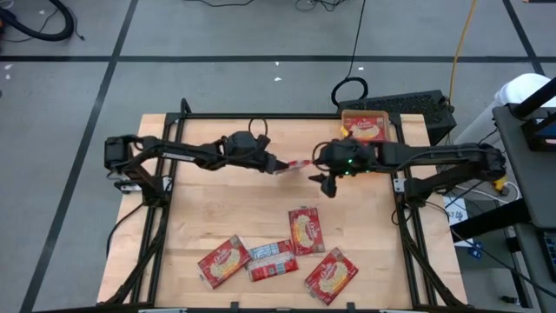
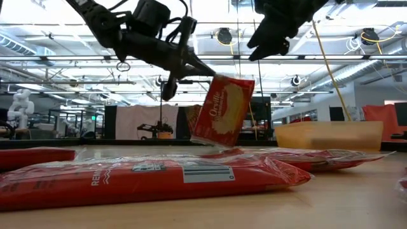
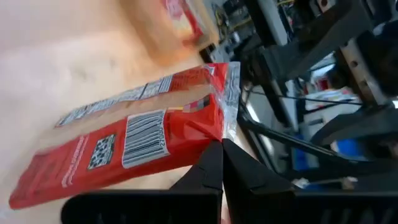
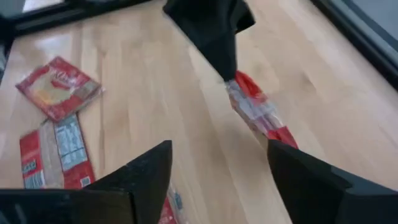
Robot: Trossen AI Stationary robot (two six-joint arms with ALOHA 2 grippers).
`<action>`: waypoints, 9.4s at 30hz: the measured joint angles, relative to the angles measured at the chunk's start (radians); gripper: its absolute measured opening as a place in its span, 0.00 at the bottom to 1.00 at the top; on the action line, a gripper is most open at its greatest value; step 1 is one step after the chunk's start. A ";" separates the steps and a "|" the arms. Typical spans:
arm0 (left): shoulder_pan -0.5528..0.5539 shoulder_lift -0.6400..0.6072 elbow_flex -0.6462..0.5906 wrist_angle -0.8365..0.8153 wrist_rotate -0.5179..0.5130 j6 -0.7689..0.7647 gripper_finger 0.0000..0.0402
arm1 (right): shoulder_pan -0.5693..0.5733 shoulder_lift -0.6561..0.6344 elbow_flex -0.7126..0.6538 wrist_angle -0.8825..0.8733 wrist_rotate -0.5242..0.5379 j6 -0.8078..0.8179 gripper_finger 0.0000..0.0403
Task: Sort popcorn bags into baskets
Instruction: Put the red popcorn bag into the orange bin
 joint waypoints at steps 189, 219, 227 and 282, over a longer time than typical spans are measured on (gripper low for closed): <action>0.090 -0.499 0.001 -0.512 -0.110 0.524 0.55 | -0.735 -0.299 0.000 -0.089 -0.434 0.342 0.04; 0.009 -0.499 0.000 -0.616 -0.102 0.407 0.41 | -0.760 -0.370 -0.295 -0.216 -0.045 0.504 0.04; -0.076 -0.499 0.000 -0.616 -0.102 0.394 0.39 | -0.793 -0.384 -0.295 -0.212 0.027 0.500 0.04; -0.169 -0.493 0.000 -1.157 -0.129 0.248 0.40 | -0.651 -0.390 -0.296 0.044 -0.172 0.580 0.53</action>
